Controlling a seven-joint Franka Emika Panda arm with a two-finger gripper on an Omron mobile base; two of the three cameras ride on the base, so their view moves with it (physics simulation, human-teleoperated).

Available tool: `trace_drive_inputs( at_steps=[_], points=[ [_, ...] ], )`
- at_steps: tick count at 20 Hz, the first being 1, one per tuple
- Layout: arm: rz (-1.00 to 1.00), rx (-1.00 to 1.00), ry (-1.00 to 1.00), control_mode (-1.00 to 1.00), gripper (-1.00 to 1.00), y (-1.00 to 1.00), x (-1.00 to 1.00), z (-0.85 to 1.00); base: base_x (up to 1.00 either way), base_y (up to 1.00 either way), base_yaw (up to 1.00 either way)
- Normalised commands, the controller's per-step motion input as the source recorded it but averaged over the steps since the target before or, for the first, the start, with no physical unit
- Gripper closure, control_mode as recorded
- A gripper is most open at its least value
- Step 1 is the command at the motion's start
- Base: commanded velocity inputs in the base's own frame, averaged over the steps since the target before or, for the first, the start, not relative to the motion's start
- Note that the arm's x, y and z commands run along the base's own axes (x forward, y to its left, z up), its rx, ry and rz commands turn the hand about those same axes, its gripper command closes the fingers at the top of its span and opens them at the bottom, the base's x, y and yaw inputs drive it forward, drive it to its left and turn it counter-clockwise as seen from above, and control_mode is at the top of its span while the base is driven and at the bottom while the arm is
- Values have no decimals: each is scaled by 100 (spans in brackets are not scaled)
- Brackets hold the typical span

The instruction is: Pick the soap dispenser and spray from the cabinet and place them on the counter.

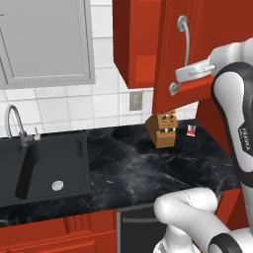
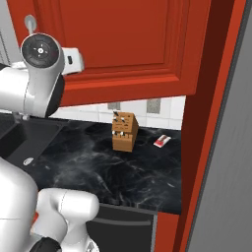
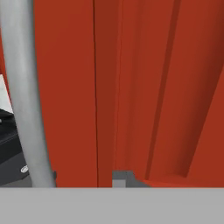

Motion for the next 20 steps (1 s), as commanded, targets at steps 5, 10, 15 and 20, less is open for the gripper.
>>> trace_drive_inputs(
  at_steps=[5,10,15,20],
  points=[
    [5,0,0,-100,100,-54,-22,-2,0,0,0],
    [5,0,0,-100,100,-52,-19,-2,0,0,0],
    [5,1,-1,-100,100,-47,-15,-2,0,0,0],
    [5,1,0,-100,100,-44,-12,-3,0,0,0]
  ],
)
